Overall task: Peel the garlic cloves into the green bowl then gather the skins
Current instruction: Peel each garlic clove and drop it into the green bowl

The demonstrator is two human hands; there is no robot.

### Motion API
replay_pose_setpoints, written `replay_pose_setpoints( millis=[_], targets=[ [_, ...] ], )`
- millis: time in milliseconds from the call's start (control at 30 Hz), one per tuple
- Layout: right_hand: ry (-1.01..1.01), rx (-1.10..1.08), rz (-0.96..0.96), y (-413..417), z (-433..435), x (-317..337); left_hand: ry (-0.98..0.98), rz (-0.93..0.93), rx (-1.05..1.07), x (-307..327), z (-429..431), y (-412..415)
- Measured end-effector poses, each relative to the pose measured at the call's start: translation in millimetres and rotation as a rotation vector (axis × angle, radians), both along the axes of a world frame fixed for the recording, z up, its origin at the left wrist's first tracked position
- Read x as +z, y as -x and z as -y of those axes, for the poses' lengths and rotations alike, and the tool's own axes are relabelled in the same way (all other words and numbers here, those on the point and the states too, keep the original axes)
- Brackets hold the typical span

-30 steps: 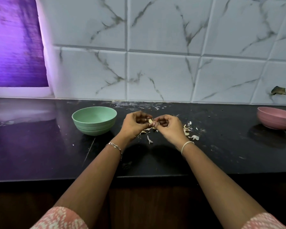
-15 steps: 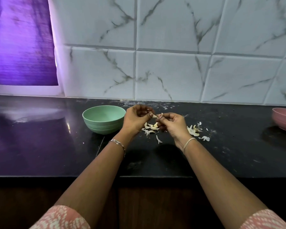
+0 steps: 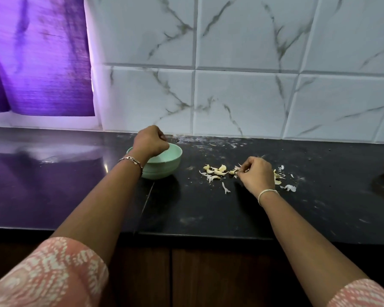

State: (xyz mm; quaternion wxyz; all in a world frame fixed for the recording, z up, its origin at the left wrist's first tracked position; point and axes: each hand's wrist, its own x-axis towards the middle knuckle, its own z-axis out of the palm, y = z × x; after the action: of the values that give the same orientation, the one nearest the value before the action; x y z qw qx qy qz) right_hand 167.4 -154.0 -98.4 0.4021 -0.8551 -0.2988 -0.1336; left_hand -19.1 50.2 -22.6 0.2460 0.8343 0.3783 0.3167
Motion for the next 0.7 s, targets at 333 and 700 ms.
replay_pose_setpoints(
  millis=[333,700],
  targets=[
    [0.071,-0.11,0.128,1.8,-0.5,4.8,-0.361,0.079,-0.135,4.7,21.6,-15.8],
    [0.306,0.35,0.219,-3.2,-21.9,-0.3,-0.334,-0.342,-0.404,-58.5,69.5,-73.6]
  ],
)
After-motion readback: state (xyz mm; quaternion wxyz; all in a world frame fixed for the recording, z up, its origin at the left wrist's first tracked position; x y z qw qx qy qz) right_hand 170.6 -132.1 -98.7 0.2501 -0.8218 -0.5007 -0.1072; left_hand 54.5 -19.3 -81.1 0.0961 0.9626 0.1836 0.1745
